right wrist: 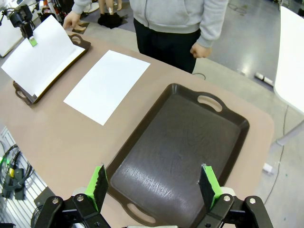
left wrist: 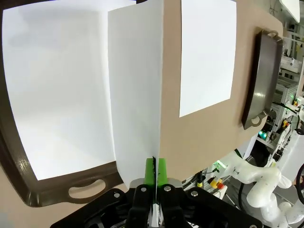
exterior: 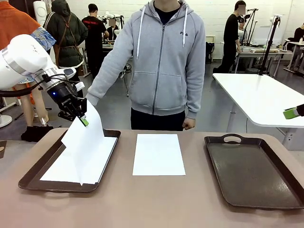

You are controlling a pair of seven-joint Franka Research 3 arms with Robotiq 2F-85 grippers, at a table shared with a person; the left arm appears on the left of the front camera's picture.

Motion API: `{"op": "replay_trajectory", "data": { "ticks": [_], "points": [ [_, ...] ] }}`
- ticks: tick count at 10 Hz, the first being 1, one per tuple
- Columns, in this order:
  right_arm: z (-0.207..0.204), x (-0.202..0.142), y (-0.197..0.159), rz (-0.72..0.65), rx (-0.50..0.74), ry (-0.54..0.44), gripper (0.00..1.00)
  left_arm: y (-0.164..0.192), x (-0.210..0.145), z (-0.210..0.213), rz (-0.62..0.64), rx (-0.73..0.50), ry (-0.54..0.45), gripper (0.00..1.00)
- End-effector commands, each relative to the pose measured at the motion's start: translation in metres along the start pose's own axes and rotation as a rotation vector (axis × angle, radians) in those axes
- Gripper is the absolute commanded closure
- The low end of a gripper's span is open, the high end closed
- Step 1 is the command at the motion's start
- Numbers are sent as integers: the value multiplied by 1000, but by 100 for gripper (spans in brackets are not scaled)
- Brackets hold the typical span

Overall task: Sort the A4 documents.
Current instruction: Place the A4 Paper in the designated Handle tray.

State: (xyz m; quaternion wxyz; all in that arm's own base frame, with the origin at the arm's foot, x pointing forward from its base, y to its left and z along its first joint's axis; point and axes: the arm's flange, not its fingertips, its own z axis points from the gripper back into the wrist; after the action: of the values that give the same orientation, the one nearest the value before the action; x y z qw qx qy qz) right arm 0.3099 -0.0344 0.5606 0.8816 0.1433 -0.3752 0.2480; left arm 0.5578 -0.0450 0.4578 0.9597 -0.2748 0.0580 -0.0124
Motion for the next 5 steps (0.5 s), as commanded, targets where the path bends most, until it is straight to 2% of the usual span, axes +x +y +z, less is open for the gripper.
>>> {"op": "replay_trajectory", "data": {
  "ticks": [1, 5],
  "points": [
    [-2, -1, -1, -1, 16, -3, 0, -2, 7, 3, -50, 25, -6, 99],
    [-2, -1, -1, -1, 16, -3, 0, 4, 13, 8, -83, -2, -19, 99]
  ]
}}
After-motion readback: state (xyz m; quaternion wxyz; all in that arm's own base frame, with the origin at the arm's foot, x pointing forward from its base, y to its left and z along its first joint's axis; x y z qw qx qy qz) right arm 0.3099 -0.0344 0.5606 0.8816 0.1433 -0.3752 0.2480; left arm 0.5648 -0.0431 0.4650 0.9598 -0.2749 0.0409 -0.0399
